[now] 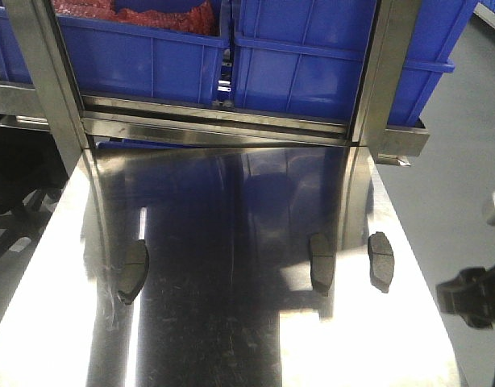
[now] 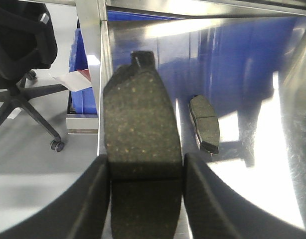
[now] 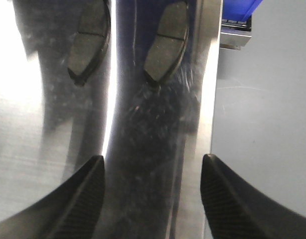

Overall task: Move and align brake pads A on conveyor
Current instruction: 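Lower the right gripper onto the outermost brake pad on its side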

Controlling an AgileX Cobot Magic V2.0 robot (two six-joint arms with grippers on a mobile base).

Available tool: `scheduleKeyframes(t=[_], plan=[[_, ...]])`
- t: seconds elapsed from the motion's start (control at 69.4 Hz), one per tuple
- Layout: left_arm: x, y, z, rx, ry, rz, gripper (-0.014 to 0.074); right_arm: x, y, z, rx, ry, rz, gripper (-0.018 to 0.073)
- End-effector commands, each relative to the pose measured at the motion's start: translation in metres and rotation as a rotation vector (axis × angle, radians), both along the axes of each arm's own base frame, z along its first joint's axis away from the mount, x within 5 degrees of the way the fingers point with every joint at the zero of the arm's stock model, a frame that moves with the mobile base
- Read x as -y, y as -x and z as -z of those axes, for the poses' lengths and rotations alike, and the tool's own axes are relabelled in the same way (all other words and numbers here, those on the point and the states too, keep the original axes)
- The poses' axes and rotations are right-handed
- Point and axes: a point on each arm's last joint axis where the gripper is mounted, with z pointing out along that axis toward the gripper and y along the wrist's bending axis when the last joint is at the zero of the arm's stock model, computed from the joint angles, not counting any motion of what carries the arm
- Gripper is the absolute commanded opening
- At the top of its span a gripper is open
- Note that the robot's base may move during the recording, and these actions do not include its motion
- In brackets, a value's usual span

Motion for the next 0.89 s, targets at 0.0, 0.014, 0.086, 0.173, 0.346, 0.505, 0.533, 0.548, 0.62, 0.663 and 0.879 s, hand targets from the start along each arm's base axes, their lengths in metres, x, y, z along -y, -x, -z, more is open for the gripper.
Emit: scheduleKeyframes(t=[0.0, 0.014, 0.086, 0.173, 0.346, 0.505, 0.533, 0.548, 0.62, 0.663, 0.879], plan=[[0.001, -0.004, -0.017, 0.113, 0.026, -0.003, -0.0008, 0.0, -0.022, -0.017, 0.082, -0.012, 0.005, 0.0427], [0.001, -0.004, -0.017, 0.113, 0.026, -0.003, -0.0008, 0.0, -0.025, -0.017, 0.08, -0.012, 0.005, 0.0427], [0.001, -0.004, -0.017, 0.113, 0.026, -0.003, -0.0008, 0.0, -0.038, -0.021, 0.075, -0.012, 0.005, 0.0427], [0.001, -0.004, -0.017, 0.113, 0.026, -0.003, -0.0008, -0.004, -0.055, -0.024, 0.067, -0.01, -0.011, 0.0427], [0.001, -0.004, -0.017, 0.113, 0.026, -0.003, -0.0008, -0.027, -0.089, -0.024, 0.019, 0.024, -0.082, 0.0427], [0.001, -0.004, -0.017, 0.113, 0.026, -0.003, -0.0008, -0.027, -0.124, -0.022, -0.04, 0.051, 0.031, 0.0427], [0.001, -0.004, -0.017, 0.113, 0.026, -0.003, -0.0008, -0.027, -0.129, -0.02, -0.053, 0.059, 0.039, 0.0427], [0.001, -0.004, -0.017, 0.113, 0.026, -0.003, -0.0008, -0.027, -0.131, -0.02, -0.061, 0.062, 0.043, 0.0427], [0.001, -0.004, -0.017, 0.113, 0.026, -0.003, -0.0008, -0.027, -0.14, -0.014, -0.115, 0.069, 0.06, 0.0427], [0.001, -0.004, -0.017, 0.113, 0.026, -0.003, -0.0008, -0.029, -0.147, -0.009, -0.147, 0.063, 0.067, 0.0427], [0.001, -0.004, -0.017, 0.113, 0.026, -0.003, -0.0008, -0.033, -0.173, 0.011, -0.245, 0.065, 0.066, 0.0427]])
